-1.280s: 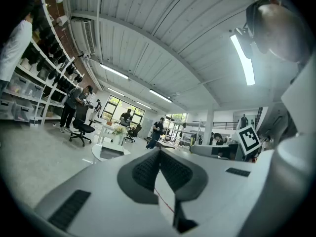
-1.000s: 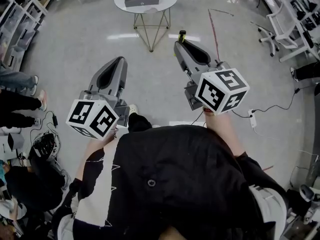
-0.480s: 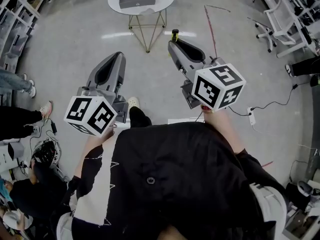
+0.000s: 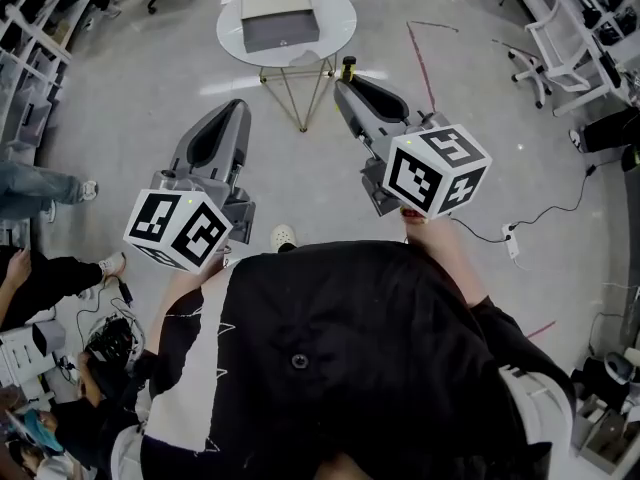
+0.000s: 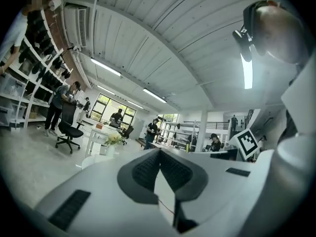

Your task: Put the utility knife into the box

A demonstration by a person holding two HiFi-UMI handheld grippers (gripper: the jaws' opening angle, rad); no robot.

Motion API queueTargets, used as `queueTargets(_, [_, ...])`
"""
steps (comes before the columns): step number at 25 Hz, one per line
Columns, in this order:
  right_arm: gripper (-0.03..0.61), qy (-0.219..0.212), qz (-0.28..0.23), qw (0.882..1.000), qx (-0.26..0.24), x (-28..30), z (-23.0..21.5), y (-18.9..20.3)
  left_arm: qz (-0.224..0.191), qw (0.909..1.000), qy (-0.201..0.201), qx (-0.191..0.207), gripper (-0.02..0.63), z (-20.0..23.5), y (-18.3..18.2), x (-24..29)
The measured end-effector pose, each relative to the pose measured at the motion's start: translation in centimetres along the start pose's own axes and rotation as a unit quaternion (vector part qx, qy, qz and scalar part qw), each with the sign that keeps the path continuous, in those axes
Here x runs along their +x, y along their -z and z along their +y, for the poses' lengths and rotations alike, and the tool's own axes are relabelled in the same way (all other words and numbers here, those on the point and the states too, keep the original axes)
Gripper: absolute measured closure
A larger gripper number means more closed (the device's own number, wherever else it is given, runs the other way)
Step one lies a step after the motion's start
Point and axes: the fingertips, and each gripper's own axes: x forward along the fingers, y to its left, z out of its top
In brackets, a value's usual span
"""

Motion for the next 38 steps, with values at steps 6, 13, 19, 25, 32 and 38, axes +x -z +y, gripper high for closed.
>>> queueTargets(6, [0.518,0.017,-0.028,0.999,-0.007,4.6,-0.3,-2.7,-0.006,0.9996,0.024,0.013,0.603,4.3,-3.4,2.6])
queueTargets(13, [0.518,0.039,-0.020,0.999,-0.013,8.5,0.0,-2.5,0.007,0.9986,0.053,0.001,0.603,8.2,-3.9,4.0])
queueTargets(19, [0.518,0.046,0.009,0.999,0.000,10.5,-0.7,-0.8,0.018,0.9985,0.044,-0.026,0.603,10.5,-2.4,3.9])
queueTargets(25, [0.518,0.026,0.035,0.999,0.002,12.1,-1.4,0.9,0.020,0.9990,0.009,-0.040,0.603,12.2,-0.8,3.8])
queueTargets(32, [0.518,0.004,0.039,0.999,0.007,17.1,-2.9,0.8,0.011,0.9990,-0.015,-0.040,0.603,15.9,-1.6,5.0])
queueTargets(38, [0.518,-0.015,0.035,0.999,0.009,20.9,-5.4,-0.7,-0.001,0.9988,-0.037,-0.031,0.603,18.3,-3.0,8.4])
